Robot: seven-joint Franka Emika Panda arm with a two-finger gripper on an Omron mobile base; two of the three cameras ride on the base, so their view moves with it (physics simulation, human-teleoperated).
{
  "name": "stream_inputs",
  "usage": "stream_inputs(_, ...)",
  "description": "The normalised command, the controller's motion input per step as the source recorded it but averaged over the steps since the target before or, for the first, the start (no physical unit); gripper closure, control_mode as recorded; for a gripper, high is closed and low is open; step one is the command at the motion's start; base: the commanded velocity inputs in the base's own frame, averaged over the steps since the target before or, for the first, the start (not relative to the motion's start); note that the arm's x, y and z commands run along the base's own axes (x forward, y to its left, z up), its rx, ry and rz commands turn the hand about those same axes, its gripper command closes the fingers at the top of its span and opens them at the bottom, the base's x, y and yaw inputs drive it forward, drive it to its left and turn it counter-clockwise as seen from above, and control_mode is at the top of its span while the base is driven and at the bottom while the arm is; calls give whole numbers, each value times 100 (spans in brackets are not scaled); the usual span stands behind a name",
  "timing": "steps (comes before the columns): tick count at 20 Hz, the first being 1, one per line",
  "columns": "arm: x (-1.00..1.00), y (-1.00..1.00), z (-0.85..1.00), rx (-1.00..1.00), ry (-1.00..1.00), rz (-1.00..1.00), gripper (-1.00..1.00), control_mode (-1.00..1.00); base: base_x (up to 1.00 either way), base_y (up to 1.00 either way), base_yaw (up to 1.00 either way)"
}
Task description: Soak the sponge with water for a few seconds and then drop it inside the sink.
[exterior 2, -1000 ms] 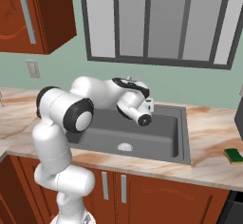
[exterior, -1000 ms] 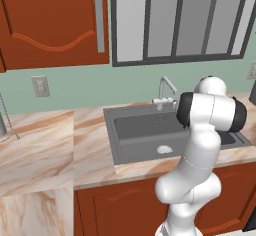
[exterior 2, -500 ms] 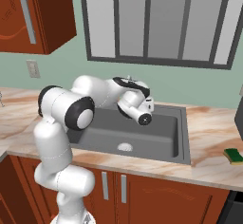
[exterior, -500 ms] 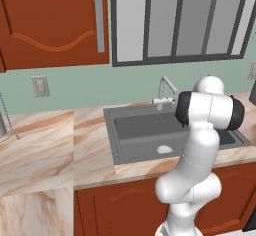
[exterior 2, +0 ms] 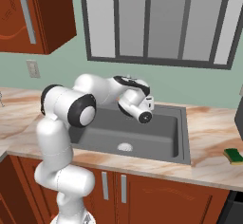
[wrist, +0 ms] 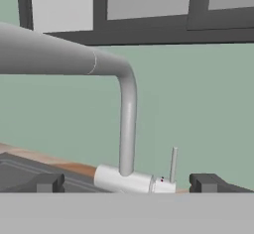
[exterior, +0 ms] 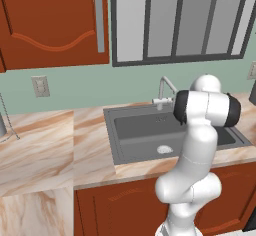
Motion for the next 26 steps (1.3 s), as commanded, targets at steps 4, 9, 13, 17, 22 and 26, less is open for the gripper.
stream_inputs(4, 15, 0, -14, 0, 0, 0, -100, -100, 0, 0, 0)
stream_inputs(9, 17, 0, -15, 0, 0, 0, -100, -100, 0, 0, 0)
stream_inputs(13, 19, 0, -10, 0, 0, 0, -100, -100, 0, 0, 0)
stream_inputs(17, 23, 0, -1, 0, 0, 0, -100, -100, 0, 0, 0)
stream_inputs(22, 20, 0, 0, 0, 0, 0, -100, -100, 0, 0, 0)
stream_inputs(26, 14, 0, 0, 0, 0, 0, -100, -100, 0, 0, 0)
